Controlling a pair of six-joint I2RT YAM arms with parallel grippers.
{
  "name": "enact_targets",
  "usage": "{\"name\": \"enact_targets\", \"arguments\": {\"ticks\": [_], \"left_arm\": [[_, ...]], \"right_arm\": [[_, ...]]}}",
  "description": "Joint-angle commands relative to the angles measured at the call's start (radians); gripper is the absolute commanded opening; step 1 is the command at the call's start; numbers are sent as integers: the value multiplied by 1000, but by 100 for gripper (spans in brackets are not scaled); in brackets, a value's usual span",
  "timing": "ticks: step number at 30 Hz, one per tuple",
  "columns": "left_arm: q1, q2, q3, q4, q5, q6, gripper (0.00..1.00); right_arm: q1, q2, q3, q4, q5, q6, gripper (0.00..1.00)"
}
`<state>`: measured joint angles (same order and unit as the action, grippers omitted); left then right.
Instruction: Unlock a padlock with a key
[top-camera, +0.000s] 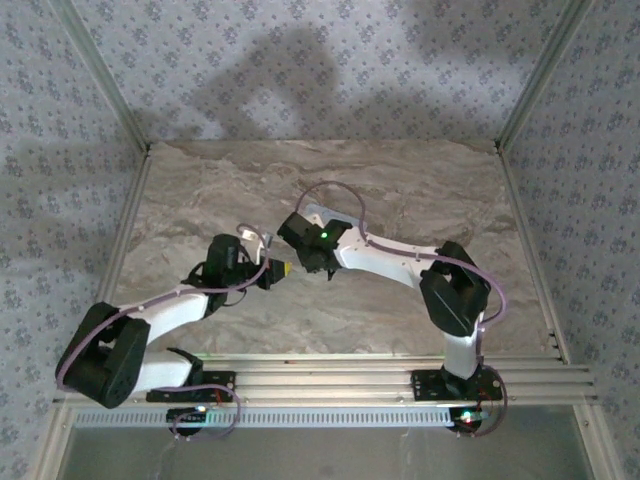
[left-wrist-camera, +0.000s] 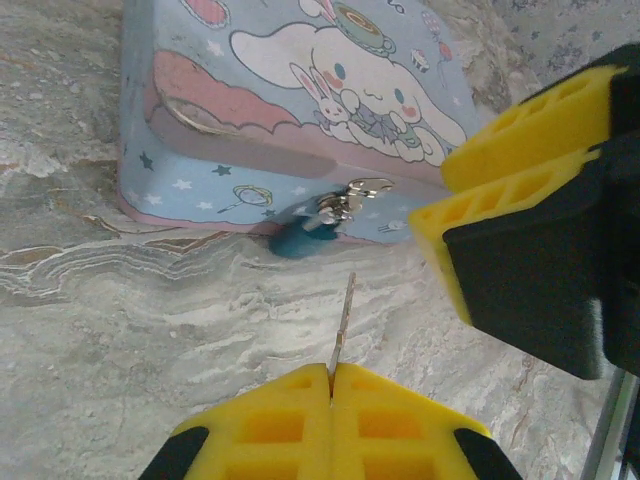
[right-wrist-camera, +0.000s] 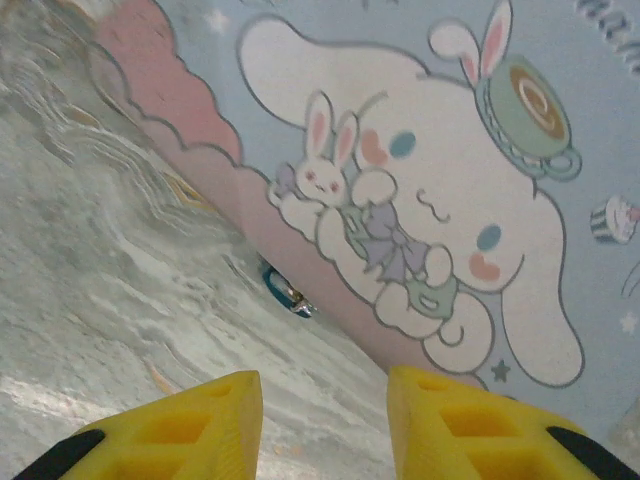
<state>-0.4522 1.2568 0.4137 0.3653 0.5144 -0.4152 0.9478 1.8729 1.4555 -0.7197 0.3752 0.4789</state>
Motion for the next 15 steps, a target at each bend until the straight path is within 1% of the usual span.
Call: {"name": "enact_targets", "arguments": {"ticks": [1, 4, 7, 9, 10, 12, 15], "left_arm": [[4, -50, -3, 1, 0, 19, 0], [9, -73, -4, -9, 40, 42, 0], [20, -79, 11, -12, 137, 63, 0], [32, -82, 20, -12, 207, 74, 0], [38, -84, 22, -13, 239, 77, 0], [47, -93, 23, -9, 298, 77, 0], [55, -102, 29, -6, 359, 61, 0]], "right_arm": [[-13, -70, -7, 8, -37, 54, 37], [-36, -166, -74, 101, -131, 81, 39], [-83, -271, -187, 277, -282, 113, 45], [-128, -322, -270, 382, -426, 135, 48], [-153, -340, -319, 445, -503, 153, 49], [-181, -365, -381, 553, -614, 203, 50], [-178, -367, -411, 639, -711, 214, 52]]}}
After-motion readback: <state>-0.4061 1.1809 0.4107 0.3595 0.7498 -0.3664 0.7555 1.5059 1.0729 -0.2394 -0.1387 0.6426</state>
